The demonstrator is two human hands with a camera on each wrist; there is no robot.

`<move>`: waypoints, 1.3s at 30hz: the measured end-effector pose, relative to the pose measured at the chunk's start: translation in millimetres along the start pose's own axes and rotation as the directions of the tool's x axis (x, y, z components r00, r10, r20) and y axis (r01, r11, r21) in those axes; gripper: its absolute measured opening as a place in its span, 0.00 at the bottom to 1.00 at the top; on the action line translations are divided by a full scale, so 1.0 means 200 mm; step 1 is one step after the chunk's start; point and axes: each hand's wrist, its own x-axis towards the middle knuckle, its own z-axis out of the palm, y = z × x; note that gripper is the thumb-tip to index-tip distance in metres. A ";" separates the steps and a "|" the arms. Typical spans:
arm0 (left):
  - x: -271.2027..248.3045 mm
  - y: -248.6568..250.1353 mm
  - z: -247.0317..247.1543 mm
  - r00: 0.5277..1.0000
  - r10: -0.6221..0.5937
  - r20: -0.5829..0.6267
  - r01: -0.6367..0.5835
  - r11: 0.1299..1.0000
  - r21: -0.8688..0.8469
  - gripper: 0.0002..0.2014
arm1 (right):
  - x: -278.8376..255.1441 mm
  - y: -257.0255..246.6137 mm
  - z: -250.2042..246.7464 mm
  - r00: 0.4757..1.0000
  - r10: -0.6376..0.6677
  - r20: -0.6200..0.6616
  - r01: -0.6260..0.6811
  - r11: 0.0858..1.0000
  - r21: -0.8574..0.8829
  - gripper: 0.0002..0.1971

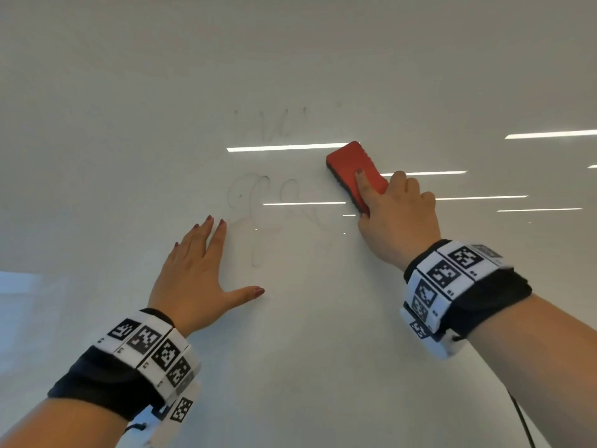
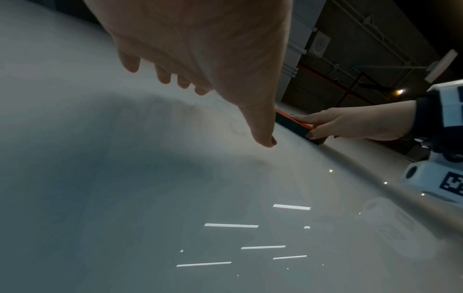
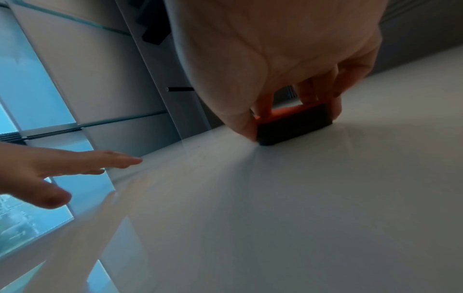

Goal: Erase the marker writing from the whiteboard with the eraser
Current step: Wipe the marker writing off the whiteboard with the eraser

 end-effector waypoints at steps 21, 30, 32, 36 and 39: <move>0.01 -0.07 0.08 0.997 0.072 -0.023 -0.073 0.995 -0.062 0.60 | -0.41 -0.37 0.08 0.931 -0.357 -0.081 0.358 0.934 0.005 0.26; 0.00 -0.06 0.07 0.998 0.063 -0.022 -0.064 0.996 -0.060 0.59 | 0.00 -0.14 -0.04 0.998 -0.020 -0.052 0.015 0.996 -0.090 0.28; 0.00 -0.06 0.07 0.998 0.062 -0.021 -0.063 0.996 -0.064 0.60 | 0.01 -0.16 -0.03 0.999 0.014 -0.036 -0.016 0.998 -0.066 0.28; 0.00 -0.06 0.07 0.998 0.058 -0.021 -0.059 0.996 -0.063 0.60 | -0.09 -0.29 0.00 0.995 -0.082 -0.049 0.085 0.995 0.060 0.28; 0.01 -0.06 0.08 0.998 0.054 -0.035 -0.056 0.996 -0.074 0.61 | -0.23 -0.42 0.05 0.962 -0.247 -0.112 0.261 0.957 0.124 0.26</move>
